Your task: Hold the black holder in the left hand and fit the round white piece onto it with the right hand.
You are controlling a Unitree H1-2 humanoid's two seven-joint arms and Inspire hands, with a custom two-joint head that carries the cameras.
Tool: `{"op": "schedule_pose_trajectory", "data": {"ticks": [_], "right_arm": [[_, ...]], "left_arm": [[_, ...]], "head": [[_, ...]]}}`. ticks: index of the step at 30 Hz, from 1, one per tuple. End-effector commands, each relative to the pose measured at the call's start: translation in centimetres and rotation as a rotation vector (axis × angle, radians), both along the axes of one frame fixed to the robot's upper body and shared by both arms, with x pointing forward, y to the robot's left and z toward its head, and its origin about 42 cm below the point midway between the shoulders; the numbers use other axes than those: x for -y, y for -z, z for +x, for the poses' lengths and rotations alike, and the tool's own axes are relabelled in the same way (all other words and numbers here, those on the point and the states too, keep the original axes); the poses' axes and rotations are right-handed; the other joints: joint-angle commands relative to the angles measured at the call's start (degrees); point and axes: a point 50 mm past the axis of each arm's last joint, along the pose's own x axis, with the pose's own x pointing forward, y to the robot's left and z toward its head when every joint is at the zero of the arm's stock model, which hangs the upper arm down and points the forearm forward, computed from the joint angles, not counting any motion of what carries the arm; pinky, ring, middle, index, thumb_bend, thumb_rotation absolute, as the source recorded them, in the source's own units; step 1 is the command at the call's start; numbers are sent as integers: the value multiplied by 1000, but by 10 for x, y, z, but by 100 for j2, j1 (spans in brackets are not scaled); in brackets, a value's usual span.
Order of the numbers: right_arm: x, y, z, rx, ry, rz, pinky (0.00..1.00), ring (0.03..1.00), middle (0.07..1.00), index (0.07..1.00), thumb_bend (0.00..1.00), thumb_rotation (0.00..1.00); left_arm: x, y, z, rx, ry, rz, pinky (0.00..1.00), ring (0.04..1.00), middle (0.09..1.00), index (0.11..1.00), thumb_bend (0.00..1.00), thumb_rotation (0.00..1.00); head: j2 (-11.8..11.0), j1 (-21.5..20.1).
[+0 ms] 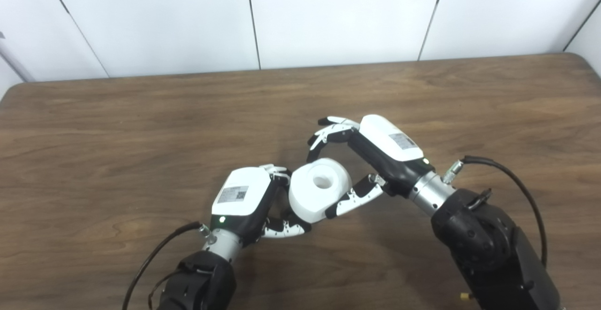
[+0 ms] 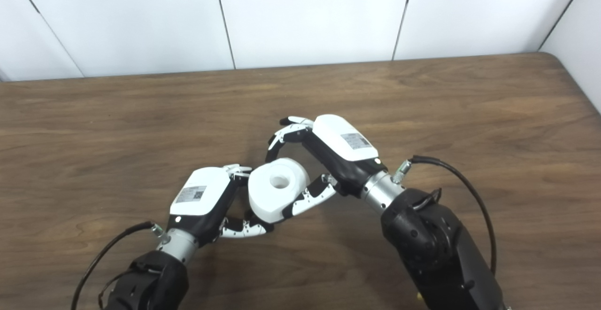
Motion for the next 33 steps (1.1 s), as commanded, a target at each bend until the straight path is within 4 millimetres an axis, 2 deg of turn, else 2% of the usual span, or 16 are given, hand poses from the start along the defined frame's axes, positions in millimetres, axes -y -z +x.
{"op": "schedule_pose_trajectory", "data": {"ticks": [1,18,33], "right_arm": [[0,7,0,-32,-13,-35,801,888,744,482,525,136],[-10,14,1,-57,-30,-65,801,889,744,482,525,137],[-11,13,3,-67,-42,-80,805,895,744,481,526,138]], "left_arm": [[5,12,-7,-100,34,9,817,862,808,489,518,60],[8,8,-8,-89,41,11,808,858,807,489,518,60],[9,7,-8,-87,37,16,807,855,806,489,518,60]], "head": [[3,-5],[88,46],[104,38]]}}
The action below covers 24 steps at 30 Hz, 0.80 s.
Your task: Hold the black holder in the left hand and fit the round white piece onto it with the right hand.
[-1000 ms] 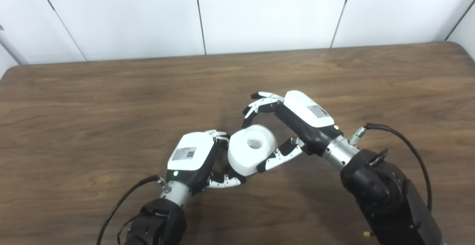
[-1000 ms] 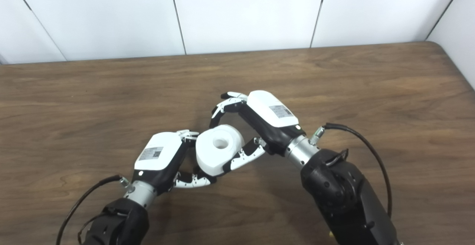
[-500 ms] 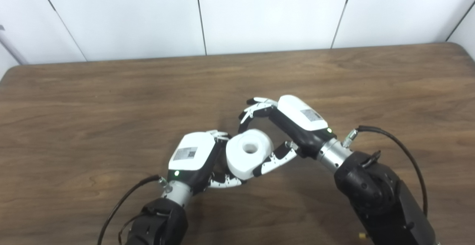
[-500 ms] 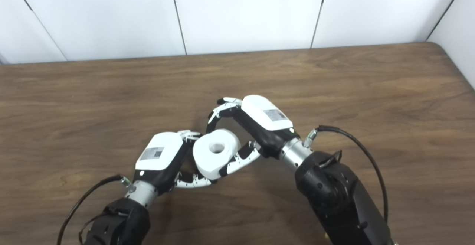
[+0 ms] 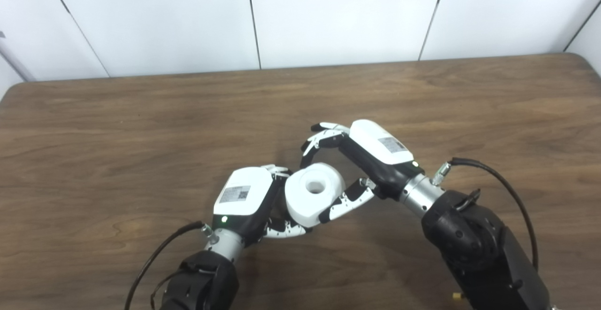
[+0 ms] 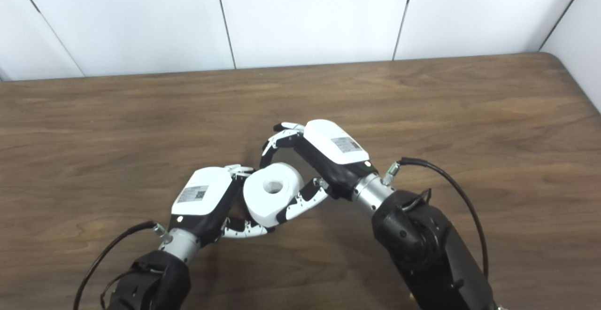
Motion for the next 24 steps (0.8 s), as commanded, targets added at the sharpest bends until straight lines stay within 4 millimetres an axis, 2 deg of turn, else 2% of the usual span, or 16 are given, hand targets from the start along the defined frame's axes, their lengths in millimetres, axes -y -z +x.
{"op": "schedule_pose_trajectory", "data": {"ticks": [1,13,14,16,18,20,24], "right_arm": [[1,7,1,-42,-23,-54,807,897,745,481,526,139],[4,3,1,-52,-29,-96,861,912,779,492,523,160],[4,3,1,-50,-27,-98,864,912,783,539,735,247],[4,2,2,-47,-24,-98,867,914,790,584,923,333],[4,1,2,-48,-18,-96,887,924,806,619,988,372],[4,-1,2,-53,-15,-100,896,928,813,646,996,381],[4,-3,1,-61,-13,-114,939,960,866,815,1000,411]], "left_arm": [[5,11,-7,-88,35,9,808,856,806,489,518,60],[2,12,-7,-89,34,16,811,857,807,489,518,61],[2,12,-7,-88,34,16,812,857,807,489,518,61],[2,12,-7,-90,34,15,815,859,807,489,518,61],[2,12,-7,-92,33,14,816,861,807,489,518,61],[2,12,-7,-90,33,15,815,861,807,489,518,61],[2,13,-6,-89,32,19,812,859,806,489,518,61]], "head": [[8,-6],[-7,-24],[-6,-27],[-6,-27],[-14,-30],[-14,-30],[-30,-24]]}}
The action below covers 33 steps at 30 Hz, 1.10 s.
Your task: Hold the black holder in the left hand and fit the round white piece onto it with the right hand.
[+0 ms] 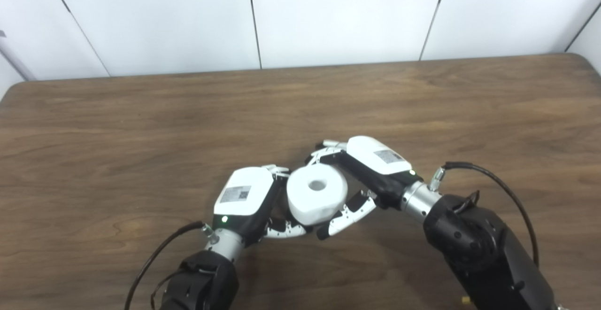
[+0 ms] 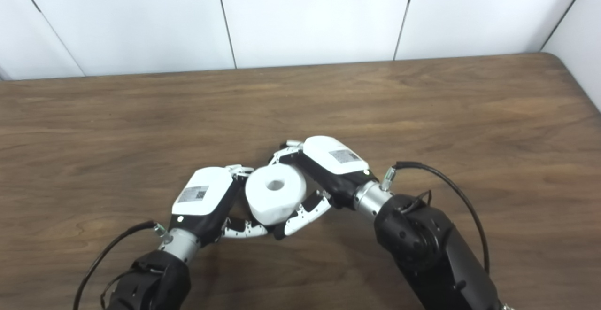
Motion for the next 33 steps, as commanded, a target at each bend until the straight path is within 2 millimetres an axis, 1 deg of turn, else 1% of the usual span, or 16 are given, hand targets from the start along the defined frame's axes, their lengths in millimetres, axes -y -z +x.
{"op": "schedule_pose_trajectory", "data": {"ticks": [1,4,7,13,19,25,33], "right_arm": [[-1,-13,1,47,-16,-3,954,971,883,849,1000,420],[-1,-12,0,51,-18,-17,965,986,910,900,1000,445],[-1,-11,0,53,-16,-26,967,989,915,923,1000,455],[-1,-10,0,46,-13,-38,974,992,918,942,1000,467],[0,-12,1,46,-9,-44,980,995,918,938,1000,473],[1,-22,5,65,-8,-40,973,1000,930,943,1000,515],[1,-40,7,95,-16,-48,970,990,925,944,1000,534]], "left_arm": [[2,13,-6,-89,28,17,813,859,806,489,518,61],[2,14,-5,-91,28,18,814,859,805,489,518,60],[2,14,-5,-92,28,20,810,857,805,489,518,60],[2,15,-5,-93,29,24,809,858,805,489,519,60],[2,16,-4,-94,32,32,808,857,806,489,519,61],[3,17,-2,-96,32,35,807,858,808,489,519,61],[4,18,-1,-95,28,40,810,855,808,489,518,61]], "head": [[5,-6],[-5,-10],[-5,-10],[-13,-3],[-16,4],[-38,0],[-53,18]]}}
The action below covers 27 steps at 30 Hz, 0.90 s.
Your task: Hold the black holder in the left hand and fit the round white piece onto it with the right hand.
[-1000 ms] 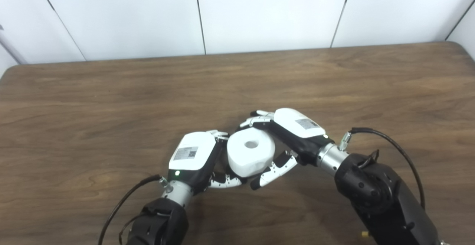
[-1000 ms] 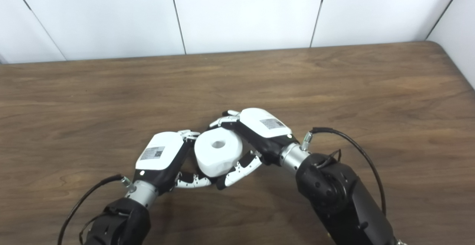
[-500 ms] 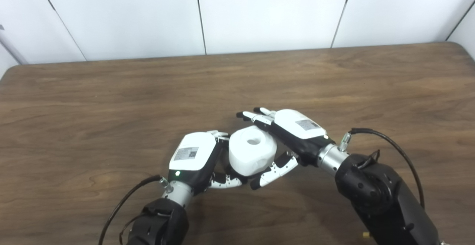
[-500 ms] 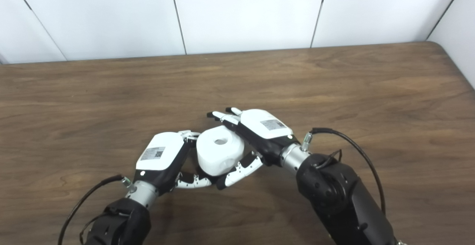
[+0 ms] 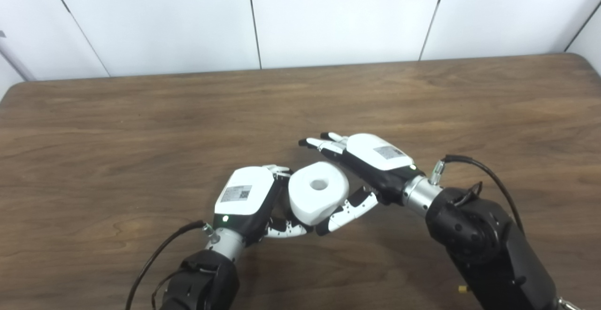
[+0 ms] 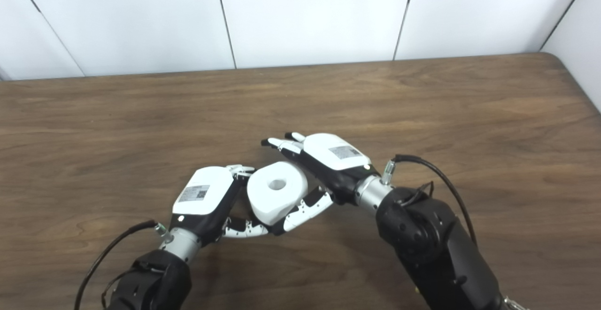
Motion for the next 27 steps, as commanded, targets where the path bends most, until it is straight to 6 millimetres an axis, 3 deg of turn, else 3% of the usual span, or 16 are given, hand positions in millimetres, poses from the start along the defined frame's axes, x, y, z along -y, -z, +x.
{"op": "schedule_pose_trajectory", "data": {"ticks": [1,11,19,27], "right_arm": [[-1,-26,1,93,-10,14,967,989,923,945,1000,541],[0,-61,8,111,-25,2,963,996,931,950,1000,556],[4,-72,13,93,-16,16,962,1000,923,947,1000,561],[9,-72,12,85,19,70,911,972,891,913,940,695]], "left_arm": [[3,18,-3,-98,26,32,810,856,808,489,518,61],[3,18,-3,-101,25,35,820,863,814,489,519,60],[1,19,-2,-99,20,32,818,858,808,489,519,60],[-2,19,-3,-96,10,34,811,836,783,489,519,60]], "head": [[0,-8],[0,-8],[-12,-3],[-10,-5]]}}
